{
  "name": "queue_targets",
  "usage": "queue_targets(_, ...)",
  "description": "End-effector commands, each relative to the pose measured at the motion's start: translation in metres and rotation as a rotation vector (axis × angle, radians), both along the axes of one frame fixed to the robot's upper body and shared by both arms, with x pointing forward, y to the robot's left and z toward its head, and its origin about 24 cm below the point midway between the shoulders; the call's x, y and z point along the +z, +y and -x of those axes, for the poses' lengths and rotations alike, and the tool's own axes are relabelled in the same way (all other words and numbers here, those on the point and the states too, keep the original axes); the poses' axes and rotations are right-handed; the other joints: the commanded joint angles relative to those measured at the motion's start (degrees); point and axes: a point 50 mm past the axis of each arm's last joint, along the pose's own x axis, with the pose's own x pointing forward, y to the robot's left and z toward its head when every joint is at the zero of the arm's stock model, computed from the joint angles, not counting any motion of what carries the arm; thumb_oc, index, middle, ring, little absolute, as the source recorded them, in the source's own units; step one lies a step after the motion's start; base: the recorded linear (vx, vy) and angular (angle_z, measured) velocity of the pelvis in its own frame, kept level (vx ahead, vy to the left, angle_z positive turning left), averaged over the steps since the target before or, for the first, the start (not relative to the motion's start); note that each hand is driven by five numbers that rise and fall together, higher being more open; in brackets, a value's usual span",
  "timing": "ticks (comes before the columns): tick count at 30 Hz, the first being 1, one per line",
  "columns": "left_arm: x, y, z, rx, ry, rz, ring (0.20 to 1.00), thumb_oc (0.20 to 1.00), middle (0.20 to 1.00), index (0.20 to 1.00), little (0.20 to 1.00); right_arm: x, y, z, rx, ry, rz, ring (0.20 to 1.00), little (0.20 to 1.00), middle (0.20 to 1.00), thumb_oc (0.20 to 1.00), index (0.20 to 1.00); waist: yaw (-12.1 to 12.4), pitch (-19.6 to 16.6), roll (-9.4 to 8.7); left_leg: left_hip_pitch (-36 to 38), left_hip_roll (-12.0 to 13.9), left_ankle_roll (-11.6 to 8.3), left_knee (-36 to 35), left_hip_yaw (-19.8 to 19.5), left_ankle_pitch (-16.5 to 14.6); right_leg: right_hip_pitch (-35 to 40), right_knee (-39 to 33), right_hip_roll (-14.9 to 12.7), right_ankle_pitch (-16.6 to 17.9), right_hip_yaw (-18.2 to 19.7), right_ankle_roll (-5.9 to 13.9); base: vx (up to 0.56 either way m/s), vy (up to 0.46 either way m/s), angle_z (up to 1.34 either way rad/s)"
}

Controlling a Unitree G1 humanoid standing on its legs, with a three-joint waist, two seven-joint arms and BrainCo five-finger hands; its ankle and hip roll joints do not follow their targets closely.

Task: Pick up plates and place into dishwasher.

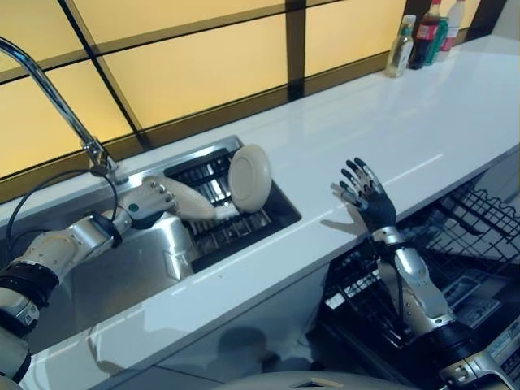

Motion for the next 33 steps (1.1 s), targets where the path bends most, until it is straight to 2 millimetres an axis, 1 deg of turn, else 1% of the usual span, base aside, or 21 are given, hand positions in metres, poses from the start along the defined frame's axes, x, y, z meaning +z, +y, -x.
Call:
queue_targets(1,0.013,0.021,-0.001,0.066,-0.080,-0.036,0.200,0.200,0.200,0.200,0.200,0.025,0.000,0.003,0.007,-0.132,-0.052,1.000,1.000,1.000,1.000,1.000,-0.47,-0.82,-2.20,-4.69,-2.43,3.58,0.53,-0.35,-0.41,-2.61,4.93,-2.43,-2.79,-2.13,5.11,0.00,0.000,0.00)
queue_targets(4,0.011,0.023,0.001,0.071,-0.085,-0.029,0.200,0.200,0.200,0.200,0.200,0.025,0.000,0.003,0.010,-0.131,-0.050,1.000,1.000,1.000,1.000,1.000,-0.40,-0.84,-2.21,-4.66,-2.45,3.56,0.49,-0.39,-0.44,-2.48,4.75,-2.44,-2.80,-2.18,5.11,0.00,0.000,0.00)
queue_targets(7,0.016,0.025,0.002,0.070,-0.099,-0.017,0.200,0.200,0.200,0.200,0.200,0.024,-0.001,0.003,0.012,-0.125,-0.055,1.000,1.000,1.000,1.000,1.000,-0.27,-1.05,-2.24,-4.57,-2.44,3.47,0.44,-0.44,-0.42,-2.28,4.50,-2.44,-2.73,-2.17,5.14,0.00,0.000,0.00)
queue_targets(9,0.023,0.026,0.002,0.066,-0.123,0.003,0.200,0.200,0.200,0.200,0.200,0.024,-0.004,0.004,0.010,-0.122,-0.066,1.000,1.000,1.000,1.000,1.000,-0.08,-1.19,-2.30,-4.49,-2.41,3.40,0.46,-0.45,-0.40,-2.13,4.44,-2.45,-2.70,-2.30,5.12,0.00,0.000,0.00)
queue_targets(11,0.035,0.027,0.001,0.071,-0.165,0.043,0.200,0.200,0.200,0.200,0.200,0.024,-0.005,0.004,0.004,-0.124,-0.068,1.000,1.000,1.000,1.000,1.000,0.18,-1.30,-2.38,-4.51,-2.40,3.35,0.44,-0.64,-0.34,-2.05,4.39,-2.43,-2.66,-2.44,5.07,0.00,0.000,0.00)
queue_targets(14,0.061,0.024,-0.002,0.067,-0.254,0.152,0.200,0.200,0.200,0.200,0.200,0.024,-0.004,0.006,-0.010,-0.130,-0.074,1.000,1.000,1.000,1.000,1.000,0.80,-1.61,-2.57,-4.75,-2.45,3.28,0.42,-0.97,-0.21,-1.96,4.18,-2.41,-2.59,-2.64,4.91,0.00,0.000,0.00)
queue_targets(17,0.076,0.021,-0.001,0.046,-0.325,0.278,0.200,0.200,0.200,0.200,0.200,0.025,-0.006,0.007,-0.023,-0.136,-0.082,1.000,1.000,1.000,1.000,1.000,1.36,-1.74,-2.79,-4.79,-2.47,3.24,0.38,-1.32,-0.18,-1.80,4.15,-2.41,-2.63,-2.87,4.77,0.00,0.000,0.00)
queue_targets(23,0.089,0.017,0.005,0.004,-0.408,0.416,0.200,0.200,0.200,0.200,0.200,0.023,-0.007,0.007,-0.037,-0.140,-0.092,1.000,1.000,1.000,1.000,1.000,1.91,-2.36,-3.11,-4.74,-2.45,3.12,0.18,-1.85,-0.11,-1.49,4.11,-2.47,-2.85,-3.40,4.59,0.00,0.000,0.00)
queue_targets(27,0.096,0.017,0.009,-0.009,-0.484,0.616,0.200,0.200,0.200,0.200,0.200,0.022,-0.006,0.009,-0.047,-0.147,-0.099,1.000,1.000,1.000,1.000,1.000,2.05,-2.85,-3.41,-4.74,-2.51,3.09,0.10,-1.86,-0.10,-1.39,3.82,-2.54,-2.76,-3.54,4.49,-0.03,-0.003,0.02)
queue_targets(29,0.099,0.015,0.012,-0.022,-0.510,0.765,0.200,0.200,0.200,0.200,0.200,0.022,-0.006,0.010,-0.054,-0.151,-0.099,1.000,1.000,1.000,1.000,1.000,2.05,-3.03,-3.56,-4.72,-2.53,3.08,0.10,-1.89,-0.07,-1.40,3.81,-2.52,-2.75,-3.51,4.47,-0.04,-0.001,0.03)
queue_targets(31,0.102,0.010,0.014,-0.046,-0.527,0.872,0.200,0.200,0.200,0.200,0.200,0.023,-0.006,0.010,-0.065,-0.157,-0.092,1.000,1.000,1.000,1.000,1.000,2.12,-3.16,-3.73,-4.73,-2.51,3.01,0.10,-1.96,-0.10,-1.42,3.81,-2.46,-2.80,-3.41,4.41,-0.04,-0.002,0.02)
queue_targets(33,0.104,0.001,0.017,-0.091,-0.530,1.003,0.200,0.200,0.200,0.200,0.200,0.024,-0.008,0.011,-0.083,-0.163,-0.086,1.000,1.000,1.000,1.000,1.000,2.28,-3.35,-4.06,-4.80,-2.53,3.01,0.10,-2.16,-0.10,-1.45,3.83,-2.45,-2.90,-3.36,4.33,-0.05,-0.003,0.02)
